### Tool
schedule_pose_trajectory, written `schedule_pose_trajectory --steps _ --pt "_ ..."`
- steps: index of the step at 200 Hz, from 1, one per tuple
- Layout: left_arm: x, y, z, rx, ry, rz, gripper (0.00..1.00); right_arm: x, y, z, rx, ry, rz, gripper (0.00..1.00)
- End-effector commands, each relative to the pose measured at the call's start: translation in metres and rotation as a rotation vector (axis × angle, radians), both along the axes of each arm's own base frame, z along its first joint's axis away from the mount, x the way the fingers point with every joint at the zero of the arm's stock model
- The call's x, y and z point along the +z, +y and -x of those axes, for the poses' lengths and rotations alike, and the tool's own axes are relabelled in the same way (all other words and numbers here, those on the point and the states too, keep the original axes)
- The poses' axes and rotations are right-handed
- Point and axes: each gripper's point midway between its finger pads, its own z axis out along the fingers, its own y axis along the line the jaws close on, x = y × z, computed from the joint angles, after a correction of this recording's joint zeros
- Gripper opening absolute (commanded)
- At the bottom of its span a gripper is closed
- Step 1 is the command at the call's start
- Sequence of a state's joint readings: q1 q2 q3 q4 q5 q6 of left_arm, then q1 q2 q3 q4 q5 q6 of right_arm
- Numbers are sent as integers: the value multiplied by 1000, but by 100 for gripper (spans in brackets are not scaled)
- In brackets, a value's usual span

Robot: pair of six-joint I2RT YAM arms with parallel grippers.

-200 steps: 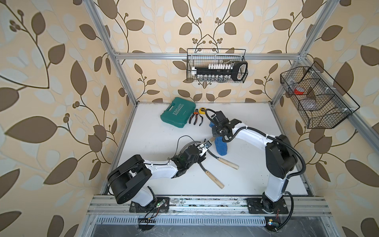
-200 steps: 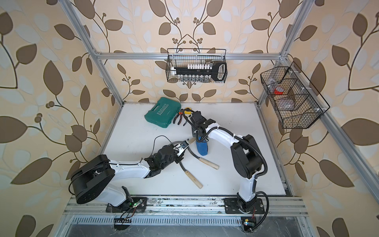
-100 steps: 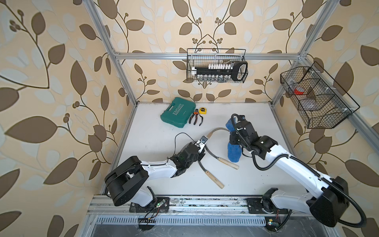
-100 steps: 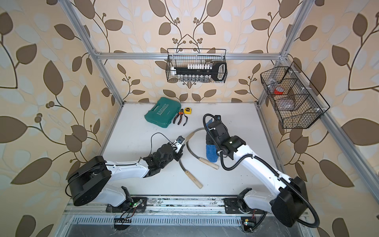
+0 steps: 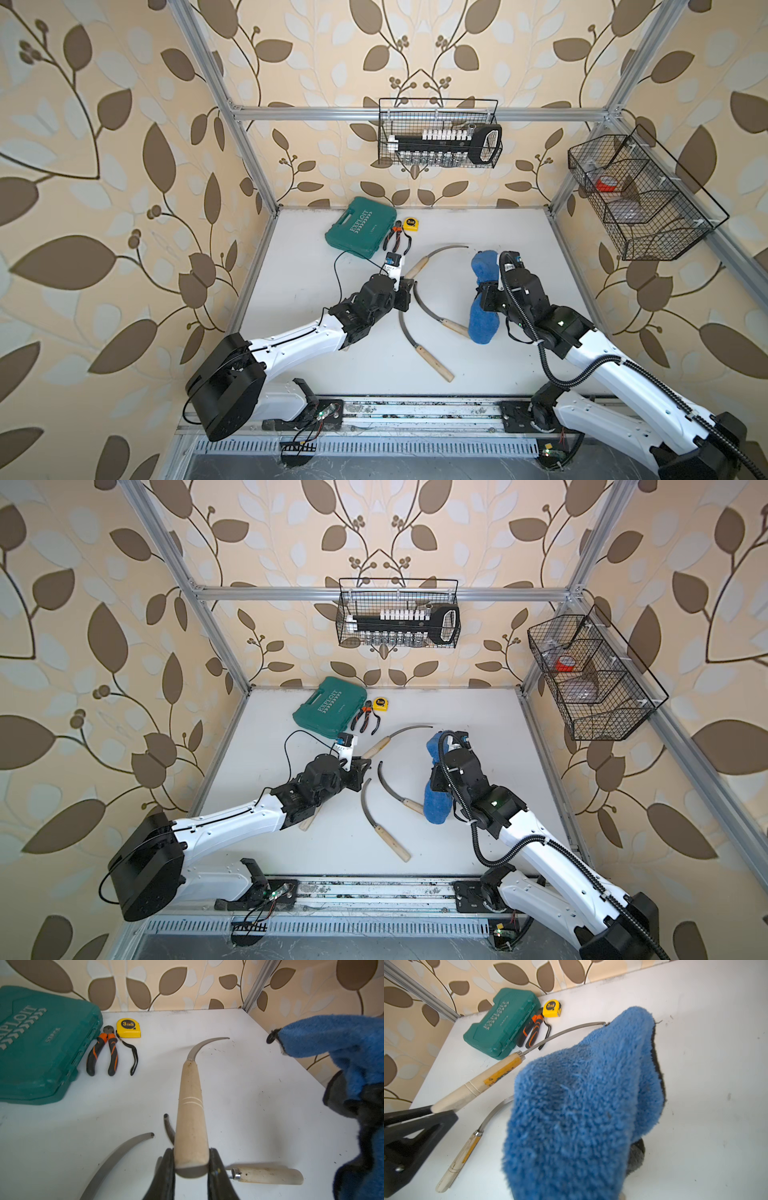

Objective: Wipe small sickles with rags
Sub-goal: Adjust the small sickle.

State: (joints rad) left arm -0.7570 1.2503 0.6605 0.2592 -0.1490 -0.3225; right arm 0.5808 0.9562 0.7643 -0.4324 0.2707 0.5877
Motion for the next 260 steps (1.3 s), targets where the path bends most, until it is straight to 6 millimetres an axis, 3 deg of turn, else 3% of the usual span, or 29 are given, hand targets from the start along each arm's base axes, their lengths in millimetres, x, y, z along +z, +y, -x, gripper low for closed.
schedule_pose_trajectory --steps 1,71,98,142,176,204,216,260 --pt "18 9 8 26 24 121 0 -12 22 -5 45 12 -51 1" --pt "23 1 15 -36 16 159 0 -34 117 -28 228 63 -64 0" --pt "26 -13 22 -117 36 186 0 -39 140 -40 263 72 -89 0" --pt "23 -25 29 -187 69 210 0 -22 152 -60 244 29 -107 0" --pt "22 -39 35 -259 104 232 0 -6 148 -75 234 -25 -116 0" --pt "21 -47 39 -304 126 245 0 -7 146 -81 247 -21 -117 0" --pt "20 -48 39 -309 127 244 0 -8 136 -88 228 -26 -108 0" --pt "17 -59 42 -365 151 255 0 -4 149 -88 307 -48 -109 0"
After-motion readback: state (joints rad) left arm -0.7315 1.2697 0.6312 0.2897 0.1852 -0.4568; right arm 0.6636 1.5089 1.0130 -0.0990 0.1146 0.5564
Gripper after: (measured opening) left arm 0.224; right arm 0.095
